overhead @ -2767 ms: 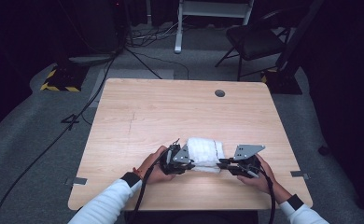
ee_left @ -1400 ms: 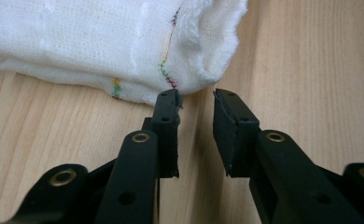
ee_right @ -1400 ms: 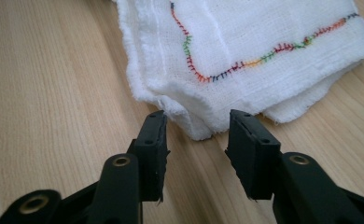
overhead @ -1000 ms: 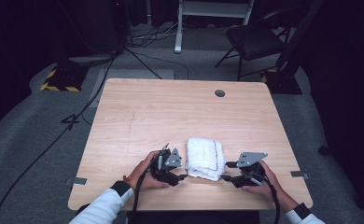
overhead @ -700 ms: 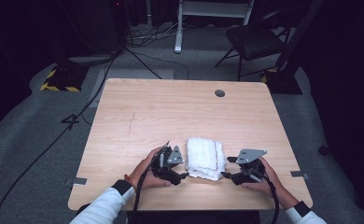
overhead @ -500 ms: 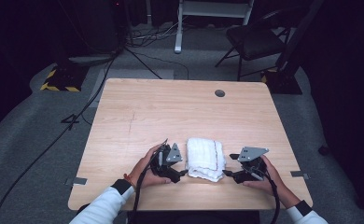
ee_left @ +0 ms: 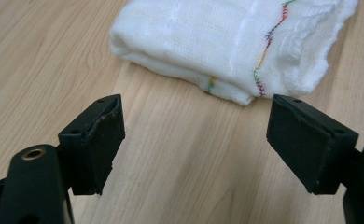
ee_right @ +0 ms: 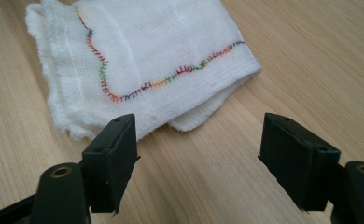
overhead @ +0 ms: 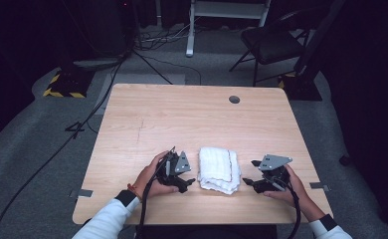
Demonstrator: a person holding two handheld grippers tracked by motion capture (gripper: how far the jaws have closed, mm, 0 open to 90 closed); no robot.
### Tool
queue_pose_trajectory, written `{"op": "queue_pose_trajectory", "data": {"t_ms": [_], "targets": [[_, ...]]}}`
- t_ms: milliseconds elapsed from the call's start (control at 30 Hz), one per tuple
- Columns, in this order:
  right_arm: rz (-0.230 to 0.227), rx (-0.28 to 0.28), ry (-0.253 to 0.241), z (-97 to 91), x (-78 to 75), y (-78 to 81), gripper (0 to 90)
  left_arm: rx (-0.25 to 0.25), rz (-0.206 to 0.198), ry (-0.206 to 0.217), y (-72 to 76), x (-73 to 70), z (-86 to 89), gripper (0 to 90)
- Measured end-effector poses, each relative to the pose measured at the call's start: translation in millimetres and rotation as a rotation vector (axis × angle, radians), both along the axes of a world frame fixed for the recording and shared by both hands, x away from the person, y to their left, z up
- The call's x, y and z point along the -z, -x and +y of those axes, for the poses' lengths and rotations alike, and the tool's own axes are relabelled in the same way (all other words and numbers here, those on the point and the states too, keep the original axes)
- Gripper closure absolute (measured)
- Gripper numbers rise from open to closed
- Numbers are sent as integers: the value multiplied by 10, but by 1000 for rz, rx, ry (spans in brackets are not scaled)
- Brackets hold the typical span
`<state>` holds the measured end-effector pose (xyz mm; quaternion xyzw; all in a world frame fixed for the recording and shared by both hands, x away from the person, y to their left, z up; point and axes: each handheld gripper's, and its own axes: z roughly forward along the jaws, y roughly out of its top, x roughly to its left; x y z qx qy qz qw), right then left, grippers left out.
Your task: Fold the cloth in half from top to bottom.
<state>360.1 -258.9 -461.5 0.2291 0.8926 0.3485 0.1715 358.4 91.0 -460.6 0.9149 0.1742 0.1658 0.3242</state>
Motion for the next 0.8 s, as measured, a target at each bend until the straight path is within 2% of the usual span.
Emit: {"op": "queue_pose_trajectory", "data": {"t_ms": [233,500,667,800], "targets": [[-7,32,-3,-98,-20,-11,282,-31,-4,-15,18,18,152,198],[-13,65,8,-203,-11,-2,288,-80,-27,-39,74,58,349,197],[-23,93,32,-296,18,14,288,-112,-53,-89,128,96,455,197],[-15,126,29,-419,44,28,288,-132,-61,-92,172,130,547,197]]}}
